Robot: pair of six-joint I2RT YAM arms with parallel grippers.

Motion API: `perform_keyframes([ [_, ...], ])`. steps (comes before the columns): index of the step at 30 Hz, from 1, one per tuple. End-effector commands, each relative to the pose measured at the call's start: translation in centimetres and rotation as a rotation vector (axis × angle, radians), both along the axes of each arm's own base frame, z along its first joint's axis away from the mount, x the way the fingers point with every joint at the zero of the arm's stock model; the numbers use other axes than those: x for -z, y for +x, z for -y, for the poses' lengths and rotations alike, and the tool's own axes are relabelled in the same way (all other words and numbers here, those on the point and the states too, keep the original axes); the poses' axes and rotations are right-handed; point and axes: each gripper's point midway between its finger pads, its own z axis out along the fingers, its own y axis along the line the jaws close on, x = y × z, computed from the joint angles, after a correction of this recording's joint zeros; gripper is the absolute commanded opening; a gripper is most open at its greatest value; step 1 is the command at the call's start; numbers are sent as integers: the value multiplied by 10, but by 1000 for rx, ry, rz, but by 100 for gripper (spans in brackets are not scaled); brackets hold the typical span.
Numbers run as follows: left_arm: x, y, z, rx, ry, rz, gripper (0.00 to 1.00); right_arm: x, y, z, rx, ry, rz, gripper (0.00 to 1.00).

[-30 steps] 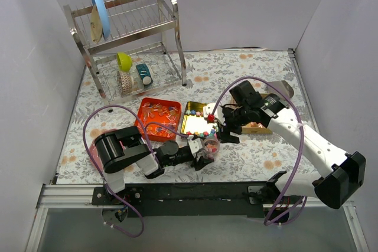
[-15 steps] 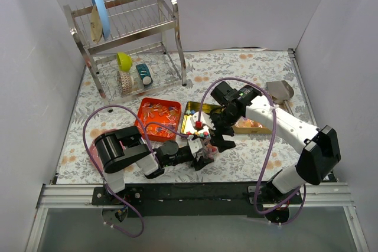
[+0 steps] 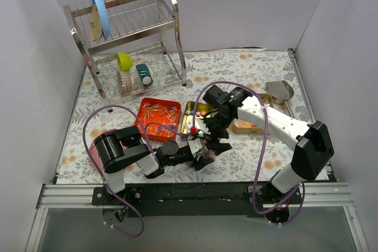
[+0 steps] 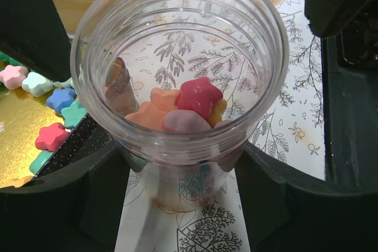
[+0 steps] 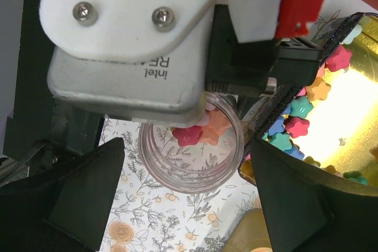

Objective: Pack the candies
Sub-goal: Screw the bottle lid onto the packing bottle.

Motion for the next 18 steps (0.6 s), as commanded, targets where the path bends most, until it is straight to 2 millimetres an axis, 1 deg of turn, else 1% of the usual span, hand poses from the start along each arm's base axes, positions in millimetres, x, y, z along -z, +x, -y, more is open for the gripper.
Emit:
perform_keyframes([
  [1, 64, -9, -31, -16, 238, -90, 0, -10, -3, -9, -8, 41, -8, 91],
  [6, 64, -10, -31, -12, 238, -92, 0, -8, 1, -9, 2, 34, 19, 85],
  [9, 65, -9, -31, -15, 240, -93, 0, -6, 4, -9, 12, 32, 32, 79],
  [10, 65, -9, -31, -15, 240, -93, 0, -7, 4, -9, 20, 38, 38, 75],
  [12, 65, -9, -31, -20, 240, -93, 0, -4, 2, -7, 23, 40, 37, 72],
  [13, 65, -9, -31, -20, 240, -93, 0, -5, 0, -6, 27, 51, 43, 70],
  [14, 66, -9, -31, -20, 241, -96, 0, 3, -6, 0, 28, 37, 28, 69],
  [16, 66, -9, -31, -21, 242, -98, 0, 2, -6, 1, 33, 69, 54, 66],
  [17, 67, -9, -31, -22, 245, -99, 0, 9, -10, 4, 55, 64, 42, 65],
  [18, 67, -9, -31, -23, 246, -101, 0, 9, -9, 4, 66, 75, 56, 65],
])
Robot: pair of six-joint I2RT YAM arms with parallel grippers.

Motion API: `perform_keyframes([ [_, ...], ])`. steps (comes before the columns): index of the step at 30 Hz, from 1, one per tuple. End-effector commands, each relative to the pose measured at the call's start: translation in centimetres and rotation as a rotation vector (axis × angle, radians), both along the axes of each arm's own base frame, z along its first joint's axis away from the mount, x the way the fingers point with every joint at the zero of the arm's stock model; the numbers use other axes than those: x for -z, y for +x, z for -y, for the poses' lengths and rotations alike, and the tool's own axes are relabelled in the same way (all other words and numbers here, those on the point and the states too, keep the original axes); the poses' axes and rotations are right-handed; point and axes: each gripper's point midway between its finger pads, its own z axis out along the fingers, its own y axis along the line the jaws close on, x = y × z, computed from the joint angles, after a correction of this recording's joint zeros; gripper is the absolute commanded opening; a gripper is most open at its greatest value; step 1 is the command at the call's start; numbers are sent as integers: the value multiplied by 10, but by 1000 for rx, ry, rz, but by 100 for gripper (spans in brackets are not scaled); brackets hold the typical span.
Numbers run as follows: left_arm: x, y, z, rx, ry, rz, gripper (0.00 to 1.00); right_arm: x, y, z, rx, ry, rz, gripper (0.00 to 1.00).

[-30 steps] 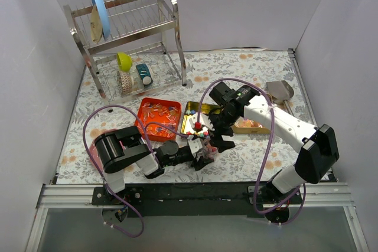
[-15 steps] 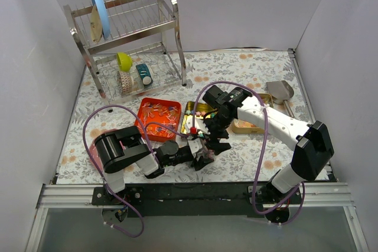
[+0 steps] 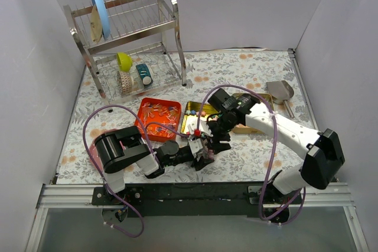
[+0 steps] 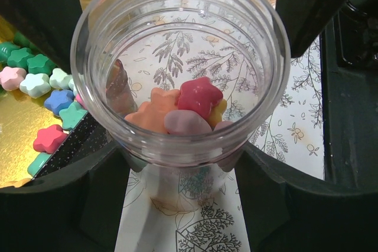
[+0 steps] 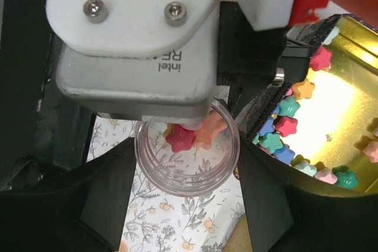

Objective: Pack the candies
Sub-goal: Screw the bottle lid onto the packing bottle.

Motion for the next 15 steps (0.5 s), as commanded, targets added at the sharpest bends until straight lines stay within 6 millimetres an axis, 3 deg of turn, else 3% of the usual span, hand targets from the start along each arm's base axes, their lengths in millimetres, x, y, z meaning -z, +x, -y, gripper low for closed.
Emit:
perform_keyframes([
  [1, 67, -9, -32, -27, 244, -101, 0, 3, -4, 2, 49, 59, 43, 65],
  [9, 69, -8, -32, -29, 248, -105, 0, 23, -18, 16, 222, 57, -56, 64],
  [15, 70, -9, -32, -25, 251, -110, 0, 21, -13, 23, 341, 80, -179, 65],
])
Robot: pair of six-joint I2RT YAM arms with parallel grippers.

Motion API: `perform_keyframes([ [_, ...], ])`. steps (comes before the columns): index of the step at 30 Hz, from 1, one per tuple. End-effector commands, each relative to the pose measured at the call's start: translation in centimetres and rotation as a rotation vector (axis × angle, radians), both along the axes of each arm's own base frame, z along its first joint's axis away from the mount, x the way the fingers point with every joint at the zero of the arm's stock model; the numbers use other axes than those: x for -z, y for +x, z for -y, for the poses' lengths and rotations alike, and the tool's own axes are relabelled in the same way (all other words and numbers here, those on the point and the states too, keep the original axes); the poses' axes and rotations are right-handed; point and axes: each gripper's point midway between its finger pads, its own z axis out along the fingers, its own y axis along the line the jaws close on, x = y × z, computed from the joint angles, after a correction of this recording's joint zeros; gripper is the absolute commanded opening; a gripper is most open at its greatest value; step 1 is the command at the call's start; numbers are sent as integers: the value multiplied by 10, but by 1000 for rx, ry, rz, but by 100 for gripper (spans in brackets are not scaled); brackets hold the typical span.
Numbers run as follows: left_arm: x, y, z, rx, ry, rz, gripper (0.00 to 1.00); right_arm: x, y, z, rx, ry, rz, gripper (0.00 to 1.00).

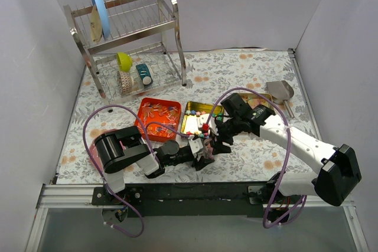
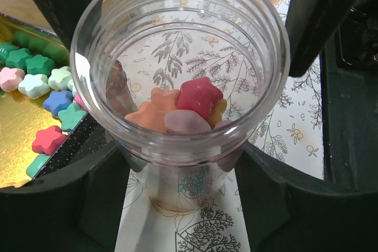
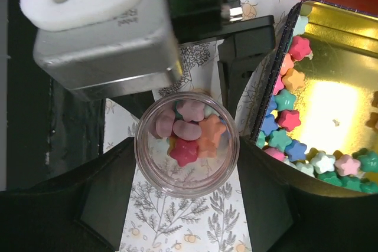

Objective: Pack the candies
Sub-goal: Screw the bottle lid onto the packing bottle.

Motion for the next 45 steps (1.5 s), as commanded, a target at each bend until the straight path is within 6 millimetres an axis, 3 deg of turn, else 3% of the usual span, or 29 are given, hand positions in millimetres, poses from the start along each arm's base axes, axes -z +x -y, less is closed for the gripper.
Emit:
perform_keyframes([
  [1, 70, -9, -32, -26, 250, -106, 0, 23, -16, 22, 112, -69, -217, 64],
  [11, 68, -2, -35, -72, 243, -97, 0, 35, -16, 34, 247, -105, -229, 65],
  [20, 69, 8, -41, -125, 225, -161, 0, 35, 11, 42, 432, -108, -116, 63],
  [34, 70, 10, -43, -130, 228, -191, 0, 48, 29, 51, 658, -141, -60, 59],
  [36, 69, 10, -43, -131, 226, -189, 0, 48, 30, 52, 682, -147, -67, 63],
  [44, 64, 9, -43, -119, 221, -177, 0, 44, 10, 45, 562, -121, -123, 98],
  [45, 65, 8, -44, -115, 227, -180, 0, 39, 10, 43, 544, -110, -119, 98],
])
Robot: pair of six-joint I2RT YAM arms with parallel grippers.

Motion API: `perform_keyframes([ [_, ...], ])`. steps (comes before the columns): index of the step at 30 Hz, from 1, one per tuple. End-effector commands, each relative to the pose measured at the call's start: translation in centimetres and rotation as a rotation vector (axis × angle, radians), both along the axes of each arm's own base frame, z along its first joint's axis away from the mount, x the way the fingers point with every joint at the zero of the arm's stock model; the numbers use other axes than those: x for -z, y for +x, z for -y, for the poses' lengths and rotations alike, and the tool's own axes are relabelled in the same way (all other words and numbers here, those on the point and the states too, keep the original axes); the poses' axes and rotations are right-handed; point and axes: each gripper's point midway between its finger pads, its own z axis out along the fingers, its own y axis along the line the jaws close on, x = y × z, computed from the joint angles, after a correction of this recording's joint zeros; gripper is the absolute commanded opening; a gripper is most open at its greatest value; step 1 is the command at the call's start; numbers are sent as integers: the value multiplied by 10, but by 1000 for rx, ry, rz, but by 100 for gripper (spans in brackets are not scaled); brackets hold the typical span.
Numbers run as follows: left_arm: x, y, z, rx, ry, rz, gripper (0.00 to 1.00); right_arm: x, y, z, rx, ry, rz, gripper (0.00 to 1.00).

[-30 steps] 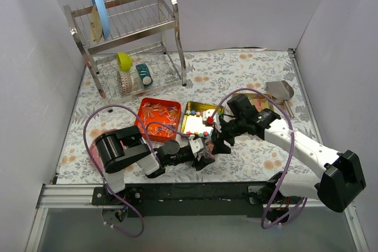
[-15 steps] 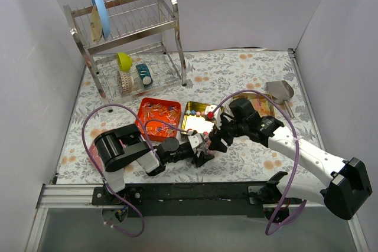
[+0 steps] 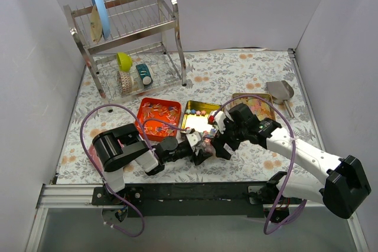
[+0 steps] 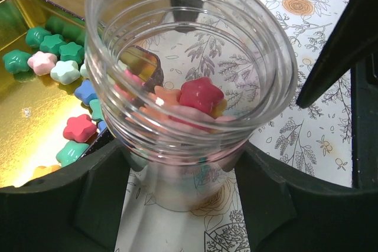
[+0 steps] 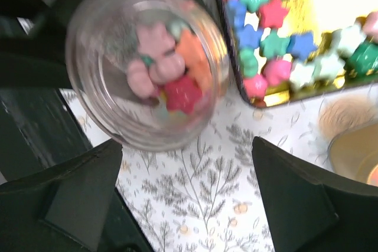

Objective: Pack the candies
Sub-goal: Screw the bottle lid onto the packing bottle.

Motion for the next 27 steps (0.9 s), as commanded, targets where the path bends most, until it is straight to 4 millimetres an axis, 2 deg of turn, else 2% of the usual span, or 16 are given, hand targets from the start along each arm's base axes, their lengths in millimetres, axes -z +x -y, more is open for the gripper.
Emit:
perform_keyframes([
  [1, 65, -16, -35, -24, 229, -139, 0, 1, -7, 13, -23, -57, -15, 98],
  [8, 65, -18, -35, -11, 227, -137, 0, -19, 0, 15, -4, -65, 14, 98],
  [9, 65, -18, -35, -11, 228, -139, 0, -20, -4, 21, -12, -91, -6, 98],
  [10, 65, -18, -35, -11, 228, -138, 0, -33, 3, 21, -27, -100, 40, 98],
  [12, 68, -20, -35, -1, 237, -147, 0, -40, 3, 32, -50, -156, 54, 98],
  [14, 69, -20, -33, 5, 237, -150, 0, -67, 15, 28, -133, -125, 191, 98],
  [15, 69, -21, -33, 9, 235, -150, 0, -75, 19, 25, -156, -105, 242, 98],
  [16, 69, -21, -33, 11, 235, -151, 0, -87, 27, 13, -197, -43, 330, 98],
  [19, 71, -22, -32, 17, 236, -154, 0, -101, 32, -4, -364, 20, 479, 98],
  [24, 73, -20, -33, 8, 243, -150, 0, -85, 34, -24, -571, 28, 514, 98],
  [27, 73, -19, -33, 2, 245, -147, 0, -79, 32, -30, -634, 43, 512, 98],
])
